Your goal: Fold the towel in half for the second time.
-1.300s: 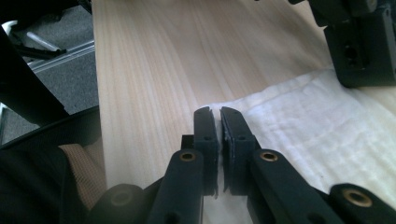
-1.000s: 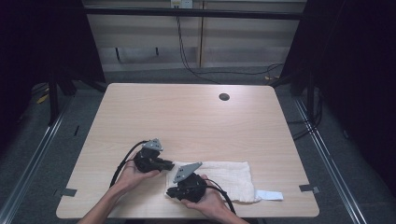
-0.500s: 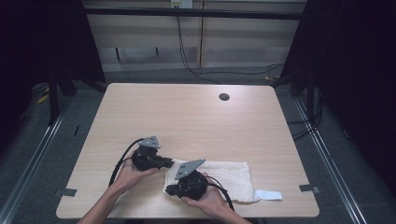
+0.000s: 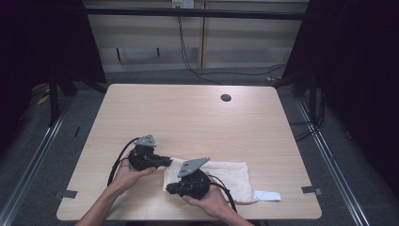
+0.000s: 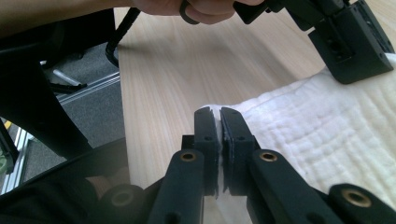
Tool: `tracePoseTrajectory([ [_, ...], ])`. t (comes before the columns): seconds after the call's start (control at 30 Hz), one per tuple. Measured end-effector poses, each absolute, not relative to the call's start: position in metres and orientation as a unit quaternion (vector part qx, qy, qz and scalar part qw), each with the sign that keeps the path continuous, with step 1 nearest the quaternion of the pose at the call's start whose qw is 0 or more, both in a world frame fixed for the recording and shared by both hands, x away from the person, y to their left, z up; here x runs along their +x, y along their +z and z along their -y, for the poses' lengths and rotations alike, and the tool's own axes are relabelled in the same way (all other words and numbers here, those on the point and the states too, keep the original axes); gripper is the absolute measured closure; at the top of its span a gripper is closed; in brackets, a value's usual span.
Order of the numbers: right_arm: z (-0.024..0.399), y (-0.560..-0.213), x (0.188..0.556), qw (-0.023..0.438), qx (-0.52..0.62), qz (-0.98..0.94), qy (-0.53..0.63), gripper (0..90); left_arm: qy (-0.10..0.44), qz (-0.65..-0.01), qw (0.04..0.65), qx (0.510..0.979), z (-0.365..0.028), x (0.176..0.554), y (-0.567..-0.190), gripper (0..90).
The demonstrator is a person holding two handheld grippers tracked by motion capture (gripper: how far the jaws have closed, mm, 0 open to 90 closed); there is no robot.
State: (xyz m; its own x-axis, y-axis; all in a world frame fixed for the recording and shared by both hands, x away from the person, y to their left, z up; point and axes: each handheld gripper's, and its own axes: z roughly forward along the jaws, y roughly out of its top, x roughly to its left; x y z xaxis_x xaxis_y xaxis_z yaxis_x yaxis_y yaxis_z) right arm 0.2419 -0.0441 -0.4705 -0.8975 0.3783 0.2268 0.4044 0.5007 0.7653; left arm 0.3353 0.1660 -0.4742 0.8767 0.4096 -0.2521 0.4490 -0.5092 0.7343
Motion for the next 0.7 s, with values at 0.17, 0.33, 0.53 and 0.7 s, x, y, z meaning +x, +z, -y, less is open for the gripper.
tracePoseTrajectory([
  [0.17,0.043,-0.467,0.243,0.012,-0.223,0.863,-0.452,86.5,-0.017,-0.245,0.430,0.869,-0.167,0.335,-0.471,85.0],
  [0.33,0.038,-0.464,0.243,0.000,-0.214,0.869,-0.447,86.4,-0.017,-0.244,0.433,0.867,-0.168,0.340,-0.467,85.0],
  [0.53,0.034,-0.449,0.251,-0.002,-0.207,0.866,-0.455,86.5,-0.006,-0.259,0.446,0.857,-0.176,0.341,-0.459,85.0],
  [0.7,0.027,-0.442,0.256,-0.002,-0.202,0.865,-0.459,86.5,-0.005,-0.273,0.450,0.850,-0.185,0.341,-0.457,84.9],
])
